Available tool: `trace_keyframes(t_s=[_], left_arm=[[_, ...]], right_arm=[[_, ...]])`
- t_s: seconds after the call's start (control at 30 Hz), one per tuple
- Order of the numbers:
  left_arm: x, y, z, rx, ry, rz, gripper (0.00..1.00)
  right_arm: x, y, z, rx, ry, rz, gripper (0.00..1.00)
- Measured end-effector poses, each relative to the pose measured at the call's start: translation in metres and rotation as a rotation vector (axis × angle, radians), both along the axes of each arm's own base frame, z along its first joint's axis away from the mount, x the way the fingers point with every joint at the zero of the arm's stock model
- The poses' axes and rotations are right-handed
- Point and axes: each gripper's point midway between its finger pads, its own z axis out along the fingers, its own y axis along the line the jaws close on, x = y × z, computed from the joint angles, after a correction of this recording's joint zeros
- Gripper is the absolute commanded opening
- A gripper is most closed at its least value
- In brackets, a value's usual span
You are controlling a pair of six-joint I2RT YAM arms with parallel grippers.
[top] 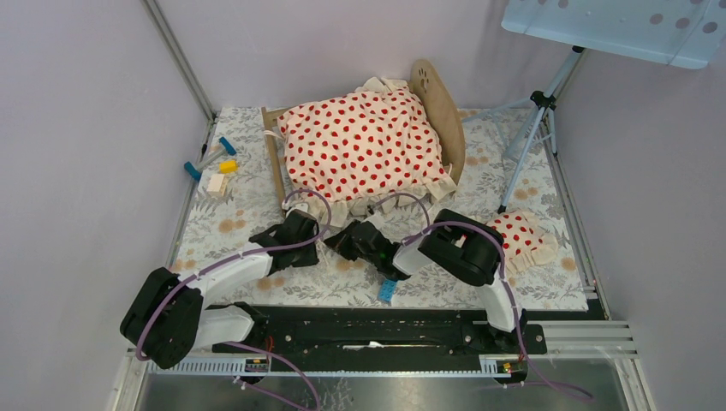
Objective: Set up the pet bed
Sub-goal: Tie the ropes to the bed frame.
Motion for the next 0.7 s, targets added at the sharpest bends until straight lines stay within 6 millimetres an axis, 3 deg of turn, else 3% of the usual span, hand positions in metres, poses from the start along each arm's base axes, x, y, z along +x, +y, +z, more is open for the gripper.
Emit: trace_keyframes(t_s=[0.23,0.43,0.57,0.7], left_arm=[[-0.001,0.001,0.003,0.002,0.010,0.009,0.38],[0.000,-0.004,0.017,-0.046,-0.022,0.012,0.56],[0.008,-0.019,0.032,-0.126,-0.077,-0.019,0.57],[0.010,-0.027,0.030,-0.152,-0.068,-0.041,0.57]], right_arm=[[0.004,-0.018,0.003,-0.036,-0.026,-0.058,0.00],[0.004,-0.024,0.000,-0.048,-0.029,-0.072,0.00],[0.003,-0.025,0.000,-0.051,-0.028,-0.072,0.00],[0.003,-0.025,0.000,-0.050,-0.028,-0.072,0.00]])
